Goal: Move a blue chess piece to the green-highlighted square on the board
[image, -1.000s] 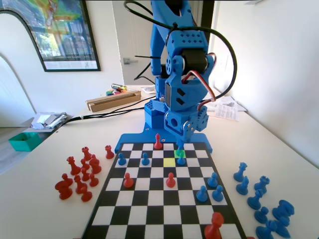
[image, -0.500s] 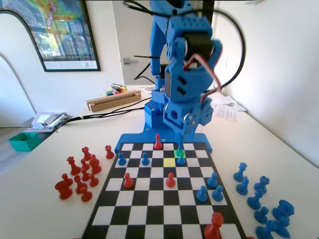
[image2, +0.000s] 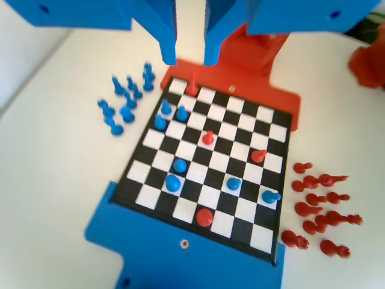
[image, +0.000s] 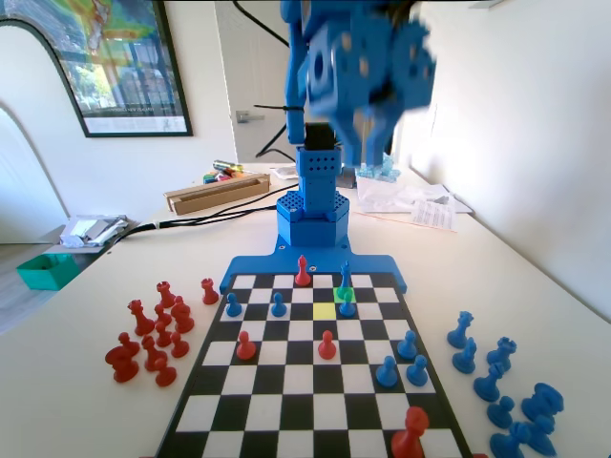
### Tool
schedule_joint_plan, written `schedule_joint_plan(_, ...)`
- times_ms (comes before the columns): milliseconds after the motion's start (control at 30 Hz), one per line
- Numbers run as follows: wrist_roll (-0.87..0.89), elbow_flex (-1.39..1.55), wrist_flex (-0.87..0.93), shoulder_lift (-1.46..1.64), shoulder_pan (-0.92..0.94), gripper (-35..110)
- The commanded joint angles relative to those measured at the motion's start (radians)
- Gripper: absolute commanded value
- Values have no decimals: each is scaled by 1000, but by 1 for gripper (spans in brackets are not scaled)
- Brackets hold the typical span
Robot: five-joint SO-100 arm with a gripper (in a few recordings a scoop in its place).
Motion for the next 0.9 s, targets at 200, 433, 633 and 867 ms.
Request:
schedule_joint_plan(200,12,23,97,393,127,1)
schedule_joint_plan(433,3,150,179,655,163,1)
schedule_joint_plan(633,-8,305,144,842,161,1)
schedule_joint_plan(867,-8,430,15,1032,163,1)
